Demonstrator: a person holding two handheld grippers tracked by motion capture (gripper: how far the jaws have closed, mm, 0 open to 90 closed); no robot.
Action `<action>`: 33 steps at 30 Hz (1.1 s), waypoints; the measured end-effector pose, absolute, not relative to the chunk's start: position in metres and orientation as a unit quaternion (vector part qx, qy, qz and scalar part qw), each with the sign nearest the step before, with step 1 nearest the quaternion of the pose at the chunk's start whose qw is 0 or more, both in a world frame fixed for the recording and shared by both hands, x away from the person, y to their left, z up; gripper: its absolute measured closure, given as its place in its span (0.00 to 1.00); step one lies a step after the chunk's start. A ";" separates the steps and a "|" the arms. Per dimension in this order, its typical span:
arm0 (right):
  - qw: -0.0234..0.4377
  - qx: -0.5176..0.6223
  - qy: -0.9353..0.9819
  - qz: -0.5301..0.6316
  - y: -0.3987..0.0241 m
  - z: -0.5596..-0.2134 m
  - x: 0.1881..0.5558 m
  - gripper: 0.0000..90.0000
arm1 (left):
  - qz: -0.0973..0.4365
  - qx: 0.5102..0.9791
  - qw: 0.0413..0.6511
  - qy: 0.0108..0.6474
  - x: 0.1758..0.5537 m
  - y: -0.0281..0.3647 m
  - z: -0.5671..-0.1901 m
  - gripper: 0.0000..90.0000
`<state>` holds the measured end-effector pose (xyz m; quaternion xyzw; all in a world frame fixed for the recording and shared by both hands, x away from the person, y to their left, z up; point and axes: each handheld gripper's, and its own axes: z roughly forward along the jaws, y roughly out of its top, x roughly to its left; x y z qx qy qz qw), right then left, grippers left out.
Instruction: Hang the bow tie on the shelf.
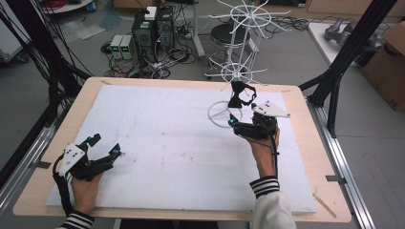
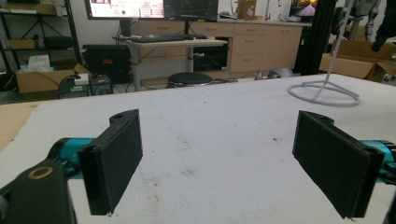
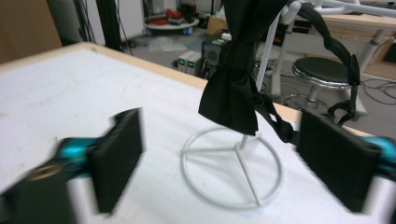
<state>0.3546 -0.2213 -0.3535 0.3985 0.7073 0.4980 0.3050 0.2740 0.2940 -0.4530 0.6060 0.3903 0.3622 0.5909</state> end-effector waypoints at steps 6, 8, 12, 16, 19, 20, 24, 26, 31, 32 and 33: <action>0.297 0.390 0.686 0.537 -0.228 -0.355 0.338 0.01 | 0.363 0.606 0.591 0.390 0.274 0.294 -0.453 0.18; 0.293 0.387 0.687 0.541 -0.233 -0.360 0.327 0.01 | 0.362 0.606 0.591 0.390 0.274 0.294 -0.453 0.18; 0.293 0.383 0.685 0.547 -0.240 -0.369 0.317 0.01 | 0.363 0.606 0.590 0.390 0.274 0.294 -0.453 0.18; 0.288 0.383 0.678 0.557 -0.251 -0.386 0.303 0.01 | 0.363 0.606 0.590 0.390 0.274 0.293 -0.453 0.18; 0.296 0.385 0.672 0.558 -0.255 -0.399 0.292 0.01 | 0.363 0.606 0.589 0.391 0.274 0.294 -0.453 0.18; 0.296 0.385 0.672 0.558 -0.255 -0.399 0.292 0.01 | 0.363 0.607 0.589 0.391 0.274 0.294 -0.453 0.18; 0.319 0.394 0.641 0.576 -0.263 -0.418 0.275 0.01 | 0.365 0.605 0.590 0.391 0.274 0.293 -0.453 0.18; 0.323 0.394 0.636 0.579 -0.264 -0.420 0.271 0.01 | 0.364 0.605 0.590 0.391 0.274 0.294 -0.453 0.18; 0.338 0.392 0.629 0.579 -0.267 -0.430 0.263 0.01 | 0.365 0.606 0.589 0.391 0.274 0.293 -0.453 0.18; 0.341 0.396 0.627 0.578 -0.268 -0.434 0.262 0.01 | 0.365 0.605 0.590 0.391 0.274 0.293 -0.453 0.18; 0.342 0.397 0.626 0.577 -0.268 -0.436 0.261 0.01 | 0.365 0.605 0.589 0.392 0.274 0.293 -0.453 0.18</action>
